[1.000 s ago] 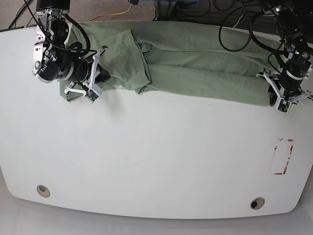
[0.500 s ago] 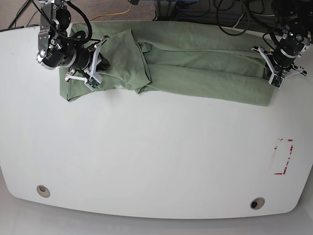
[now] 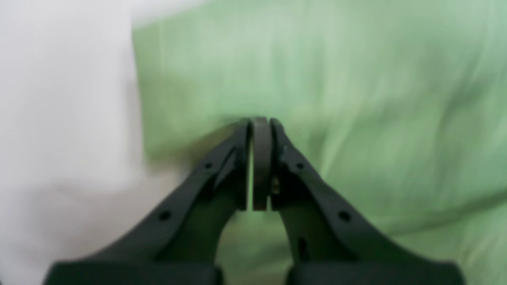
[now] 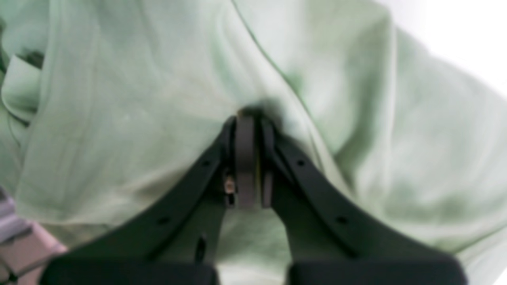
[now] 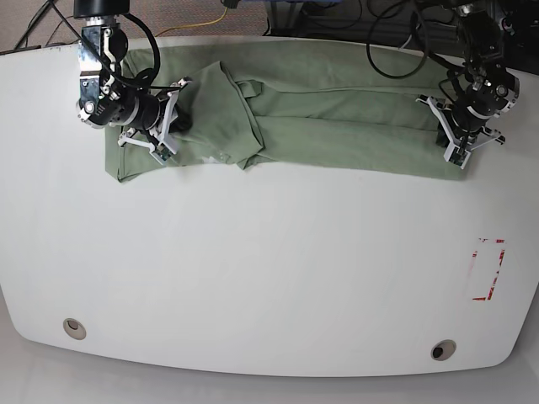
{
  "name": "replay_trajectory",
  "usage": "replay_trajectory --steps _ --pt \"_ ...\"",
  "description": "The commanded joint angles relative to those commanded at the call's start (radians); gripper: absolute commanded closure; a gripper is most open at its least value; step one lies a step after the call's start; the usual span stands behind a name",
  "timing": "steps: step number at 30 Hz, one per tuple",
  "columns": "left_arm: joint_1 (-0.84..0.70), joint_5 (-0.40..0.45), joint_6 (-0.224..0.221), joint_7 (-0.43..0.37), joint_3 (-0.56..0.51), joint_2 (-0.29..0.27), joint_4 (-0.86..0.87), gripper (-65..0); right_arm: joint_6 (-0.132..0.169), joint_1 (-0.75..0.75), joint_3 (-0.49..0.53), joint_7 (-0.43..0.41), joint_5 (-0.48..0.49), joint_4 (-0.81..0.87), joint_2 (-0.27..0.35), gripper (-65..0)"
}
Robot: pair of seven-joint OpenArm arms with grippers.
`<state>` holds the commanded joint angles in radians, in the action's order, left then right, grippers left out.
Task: Layout the t-shirt on the table in an organized manner, then fold the t-shirt properly
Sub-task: 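Pinch the folded shirt end with the left gripper and pull it outward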
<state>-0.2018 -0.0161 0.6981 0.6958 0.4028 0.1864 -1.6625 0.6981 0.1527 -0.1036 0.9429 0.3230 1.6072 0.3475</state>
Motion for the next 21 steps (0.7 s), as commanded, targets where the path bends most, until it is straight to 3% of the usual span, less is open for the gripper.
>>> replay_trajectory --steps 12,21 --pt "0.169 0.000 0.000 0.000 -0.081 0.020 0.150 0.0 0.000 -0.092 -0.005 -0.029 -0.035 -0.097 0.009 -2.7" --pt "0.232 0.000 0.000 0.005 -0.089 0.021 0.153 0.0 0.000 -0.098 0.000 -0.029 -0.035 -0.095 0.018 -2.7"
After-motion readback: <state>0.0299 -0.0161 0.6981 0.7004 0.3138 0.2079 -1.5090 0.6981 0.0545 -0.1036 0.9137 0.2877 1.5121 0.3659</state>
